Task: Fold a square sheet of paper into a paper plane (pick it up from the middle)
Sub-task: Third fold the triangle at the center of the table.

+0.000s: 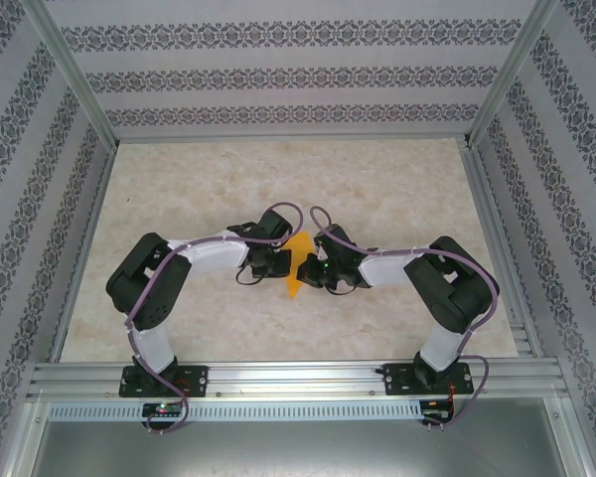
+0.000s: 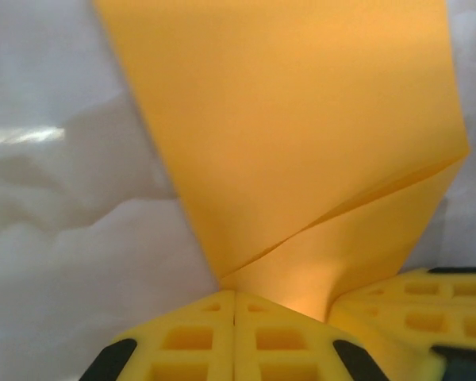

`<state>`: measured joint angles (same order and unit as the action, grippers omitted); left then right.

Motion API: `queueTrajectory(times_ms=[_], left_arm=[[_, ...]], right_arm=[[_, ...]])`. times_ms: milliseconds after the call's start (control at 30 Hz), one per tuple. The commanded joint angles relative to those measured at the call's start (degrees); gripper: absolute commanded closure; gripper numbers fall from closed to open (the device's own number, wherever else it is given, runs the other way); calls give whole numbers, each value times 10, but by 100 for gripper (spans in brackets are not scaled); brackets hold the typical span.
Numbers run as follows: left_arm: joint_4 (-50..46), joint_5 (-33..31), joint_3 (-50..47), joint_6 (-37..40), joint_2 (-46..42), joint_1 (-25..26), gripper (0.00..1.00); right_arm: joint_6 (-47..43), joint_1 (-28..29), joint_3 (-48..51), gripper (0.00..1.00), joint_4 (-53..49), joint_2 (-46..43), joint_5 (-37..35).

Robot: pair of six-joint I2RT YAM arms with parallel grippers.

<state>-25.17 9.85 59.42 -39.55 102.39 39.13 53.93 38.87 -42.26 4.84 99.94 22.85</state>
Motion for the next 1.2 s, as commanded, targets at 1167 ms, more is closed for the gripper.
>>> queueTrajectory(times_ms=[1167], left_arm=[[184, 99, -210, -136, -84, 41, 100]], right_arm=[[25, 33, 20, 100, 42, -33, -20]])
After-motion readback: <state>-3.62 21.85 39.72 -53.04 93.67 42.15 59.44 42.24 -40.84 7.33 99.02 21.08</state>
